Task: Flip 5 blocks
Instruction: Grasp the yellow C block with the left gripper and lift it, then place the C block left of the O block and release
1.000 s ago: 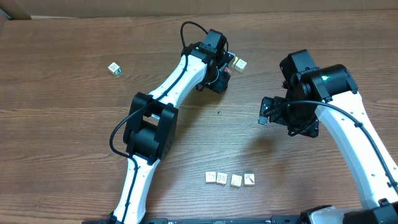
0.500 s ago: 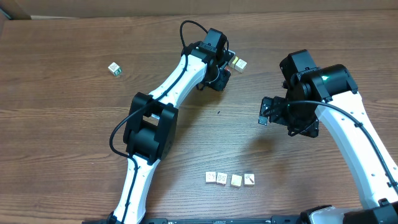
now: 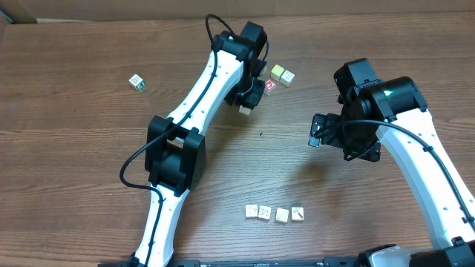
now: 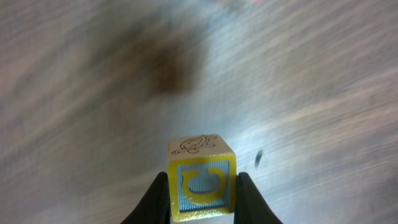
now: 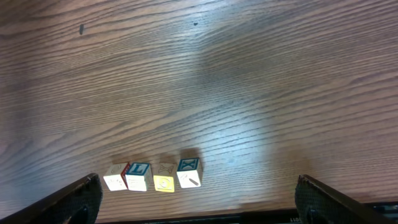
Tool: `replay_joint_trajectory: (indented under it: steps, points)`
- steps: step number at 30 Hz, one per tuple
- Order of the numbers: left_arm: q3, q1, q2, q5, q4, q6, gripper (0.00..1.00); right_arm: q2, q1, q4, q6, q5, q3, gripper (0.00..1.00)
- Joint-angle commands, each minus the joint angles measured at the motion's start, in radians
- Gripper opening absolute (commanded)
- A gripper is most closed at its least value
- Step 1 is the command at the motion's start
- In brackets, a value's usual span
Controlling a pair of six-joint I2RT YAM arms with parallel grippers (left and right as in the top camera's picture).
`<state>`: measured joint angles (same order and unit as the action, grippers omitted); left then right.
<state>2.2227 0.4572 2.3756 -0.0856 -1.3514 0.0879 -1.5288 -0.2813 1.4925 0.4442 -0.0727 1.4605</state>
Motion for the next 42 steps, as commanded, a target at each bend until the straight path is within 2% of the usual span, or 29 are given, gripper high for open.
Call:
replay_joint_trajectory:
  steps: [1,5,24,27,31,37,42]
  points:
    - [0.018,-0.002,-0.058,0.052,-0.078,0.059,0.04,0.027,0.002,-0.003,-0.004,0.02,0.026,1.0]
    - [0.017,0.006,-0.106,0.086,-0.112,0.095,0.05,0.027,0.002,0.006,-0.008,0.021,0.026,1.0]
    - [-0.026,0.026,-0.625,0.148,-0.306,0.188,0.04,0.027,0.002,0.002,-0.007,0.03,0.026,1.0]
    - [-0.138,0.03,-0.711,0.152,-0.288,0.213,0.05,0.027,0.002,0.001,-0.007,0.029,0.026,1.0]
    - [-0.438,0.033,-0.866,0.137,-0.164,0.25,0.05,0.027,0.002,0.002,-0.008,0.029,0.026,1.0]
    - [-0.909,0.076,-1.054,0.042,0.101,0.309,0.04,0.027,0.002,0.002,-0.008,0.029,0.026,1.0]
    - [-1.211,0.131,-1.094,-0.039,0.286,0.39,0.04,0.027,0.002,0.002,-0.008,0.026,0.026,1.0]
